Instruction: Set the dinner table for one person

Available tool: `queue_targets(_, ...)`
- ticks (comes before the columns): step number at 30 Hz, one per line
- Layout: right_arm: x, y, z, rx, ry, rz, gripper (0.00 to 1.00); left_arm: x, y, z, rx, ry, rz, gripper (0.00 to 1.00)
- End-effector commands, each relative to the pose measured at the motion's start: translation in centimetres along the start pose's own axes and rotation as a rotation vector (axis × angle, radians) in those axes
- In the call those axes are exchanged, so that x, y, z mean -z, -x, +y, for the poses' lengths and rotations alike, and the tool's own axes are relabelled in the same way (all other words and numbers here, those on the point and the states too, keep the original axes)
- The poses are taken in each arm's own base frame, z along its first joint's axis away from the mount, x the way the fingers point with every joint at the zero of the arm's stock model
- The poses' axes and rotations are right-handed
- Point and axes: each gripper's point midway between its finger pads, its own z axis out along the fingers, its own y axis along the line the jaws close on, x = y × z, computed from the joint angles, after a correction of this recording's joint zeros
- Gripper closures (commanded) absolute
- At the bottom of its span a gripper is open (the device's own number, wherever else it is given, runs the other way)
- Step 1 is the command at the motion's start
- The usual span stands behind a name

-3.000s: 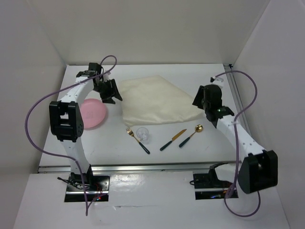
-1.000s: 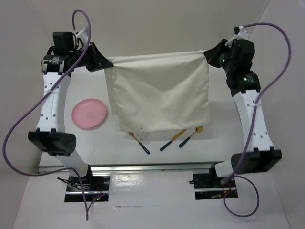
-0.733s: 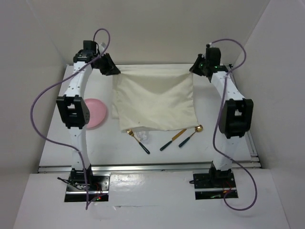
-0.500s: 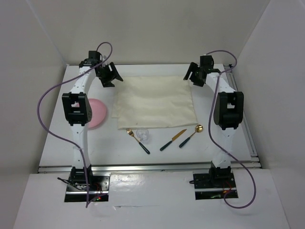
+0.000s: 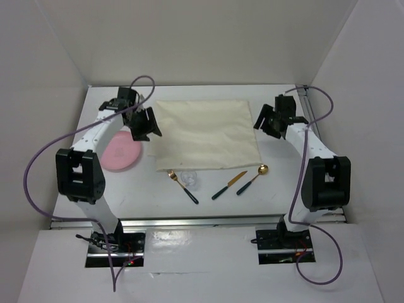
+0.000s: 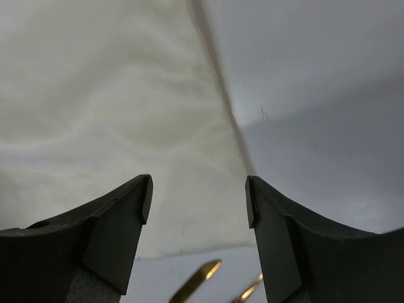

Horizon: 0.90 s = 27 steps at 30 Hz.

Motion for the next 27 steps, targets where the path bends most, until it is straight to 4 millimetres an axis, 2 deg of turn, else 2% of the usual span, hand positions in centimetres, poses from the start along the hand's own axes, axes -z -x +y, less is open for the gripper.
queue_targets(1, 1.0, -4.2, -2.5, -0.014, -0.075, 0.065, 0.28, -0.3, -4.8, 2.4, 0.014, 0.055, 0.037, 0.27)
queue_targets(2, 1.2, -5.1, -3.0, -0.015, -0.085, 0.086, 0.28, -0.4, -5.8, 2.4, 0.026, 0.054, 0.045, 0.22)
queue_targets(3, 1.4, -5.6, -3.2, -0.015, -0.088, 0.091, 0.29, -0.3, -6.4, 2.7, 0.026, 0.054, 0.045, 0.22)
queue_targets(4, 1.1, -7.3, -4.1, -0.015, -0.108, 0.129, 0.31, -0.9, -7.9, 3.6, 0.044, 0.068, 0.071, 0.22)
queue_targets(5, 1.1, -7.9, -4.7, -0.023, -0.121, 0.142, 0.31, -1.2, -8.4, 3.4, 0.046, 0.041, 0.087, 0.22)
queue_targets(10, 0.5, -10.3, -5.4, -0.018, -0.109, 0.194, 0.33, -3.3, -10.1, 3.6, 0.068, 0.014, 0.138, 0.33)
queue_targets(13, -0.3, -10.8, -5.3, 0.006, -0.087, 0.212, 0.33, -4.0, -10.3, 3.7, 0.060, 0.025, 0.146, 0.34)
queue_targets(17, -1.3, -12.1, -4.8, 0.010, -0.042, 0.274, 0.33, -5.6, -10.8, 5.1, 0.071, 0.078, 0.173, 0.37)
queue_targets(24, -1.8, -13.3, -5.1, 0.014, -0.034, 0.304, 0.49, -7.4, -12.2, 6.5, 0.093, 0.116, 0.214, 0.40)
queue_targets(25, -1.8, -13.3, -5.1, 0.014, -0.034, 0.304, 0.51, -7.3, -12.2, 6.3, 0.095, 0.106, 0.219, 0.47)
queue_targets(27, -1.8, -13.3, -5.1, 0.014, -0.034, 0.304, 0.64, -7.7, -12.3, 6.3, 0.106, 0.101, 0.225, 0.63)
